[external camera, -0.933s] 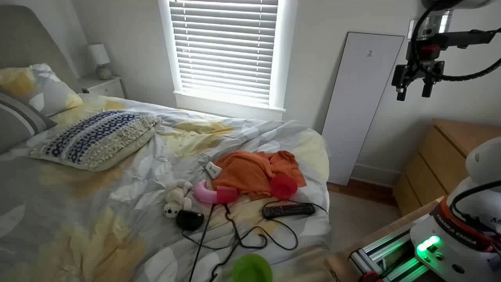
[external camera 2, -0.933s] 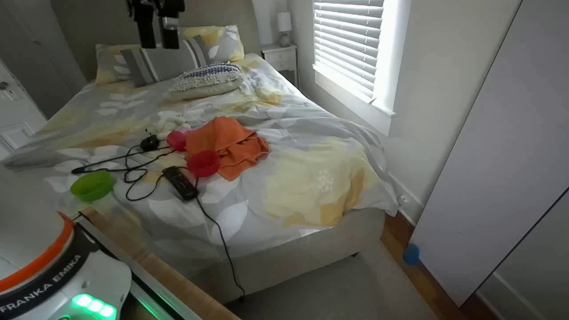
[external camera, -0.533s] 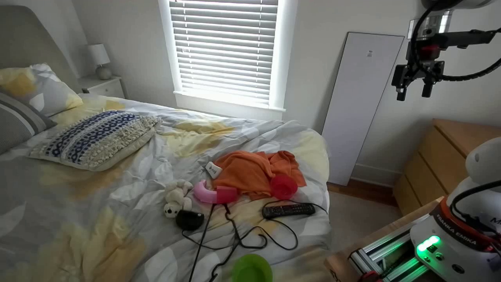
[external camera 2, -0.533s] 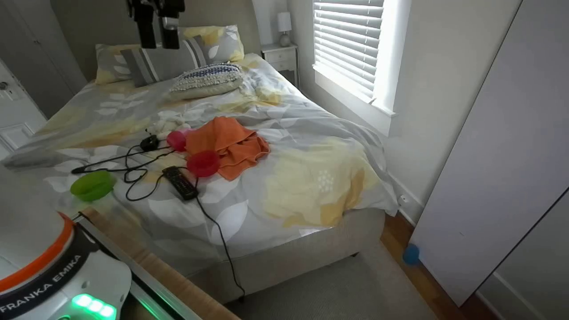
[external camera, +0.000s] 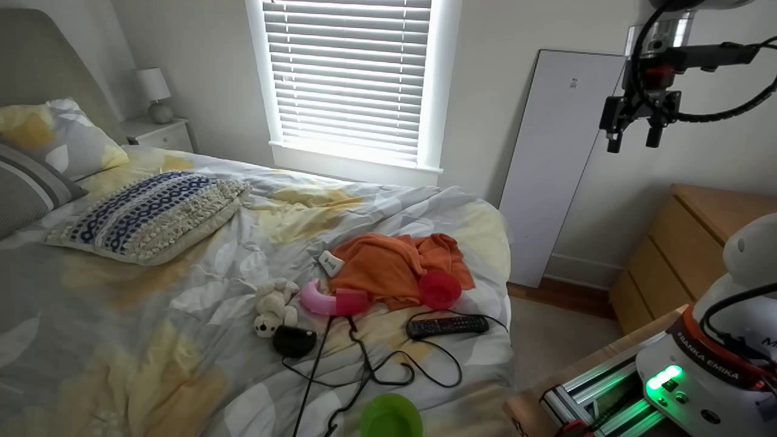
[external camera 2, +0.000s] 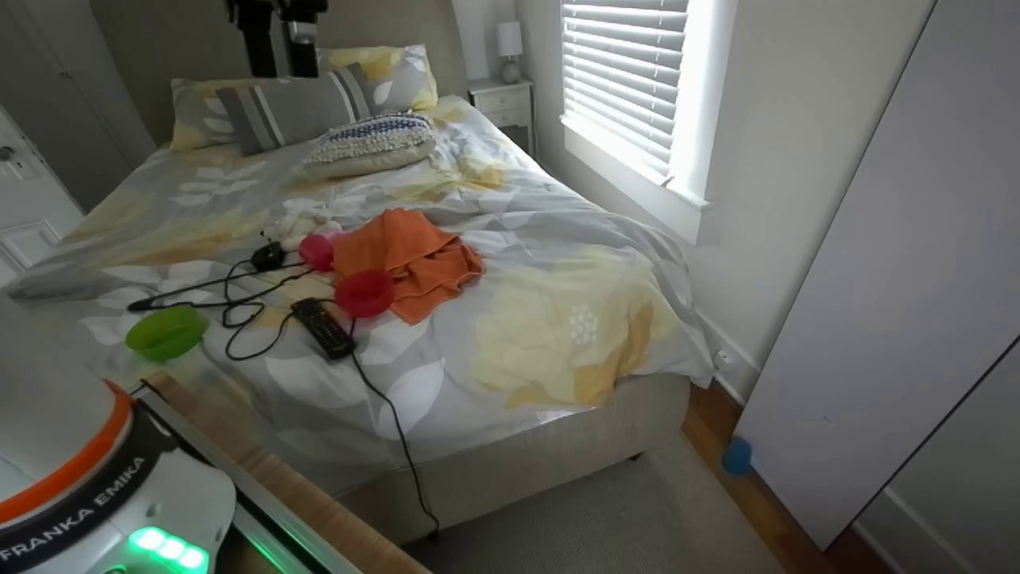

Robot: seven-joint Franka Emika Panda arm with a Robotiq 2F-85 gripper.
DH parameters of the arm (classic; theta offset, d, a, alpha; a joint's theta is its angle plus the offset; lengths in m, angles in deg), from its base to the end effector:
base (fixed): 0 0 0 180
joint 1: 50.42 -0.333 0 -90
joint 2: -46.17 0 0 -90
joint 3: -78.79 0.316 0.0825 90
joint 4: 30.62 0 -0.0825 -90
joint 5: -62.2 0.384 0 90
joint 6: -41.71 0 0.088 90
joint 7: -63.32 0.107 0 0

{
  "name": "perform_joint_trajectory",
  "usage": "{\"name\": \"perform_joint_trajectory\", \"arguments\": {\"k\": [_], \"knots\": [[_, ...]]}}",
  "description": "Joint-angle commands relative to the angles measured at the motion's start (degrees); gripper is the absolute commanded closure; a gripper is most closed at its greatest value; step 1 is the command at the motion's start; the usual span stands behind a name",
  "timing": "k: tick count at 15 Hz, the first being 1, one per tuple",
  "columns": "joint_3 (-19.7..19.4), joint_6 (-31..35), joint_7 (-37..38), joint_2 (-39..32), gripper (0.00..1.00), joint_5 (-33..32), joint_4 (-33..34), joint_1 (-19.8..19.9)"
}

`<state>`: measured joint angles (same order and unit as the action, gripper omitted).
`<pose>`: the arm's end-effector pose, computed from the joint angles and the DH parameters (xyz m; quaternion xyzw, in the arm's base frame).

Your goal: Move the small pink object from the pink bowl to the green bowl

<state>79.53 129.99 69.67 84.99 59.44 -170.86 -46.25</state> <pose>0.3195 -0.0239 0.5117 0.9894 -0.0845 -0.1137 0.0308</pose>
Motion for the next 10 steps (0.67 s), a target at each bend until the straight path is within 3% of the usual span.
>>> {"name": "perform_joint_trajectory", "arguments": {"k": [1,5,10], "knots": [[4.4,0.2,4.8,-6.0,0.00,5.3,6.1,-3.5],[9.8,2.1,14.8,-14.3,0.00,10.2,11.4,-4.9],[14.8,18.8,28.2,-26.1,0.00,9.8,13.2,-6.2]]}}
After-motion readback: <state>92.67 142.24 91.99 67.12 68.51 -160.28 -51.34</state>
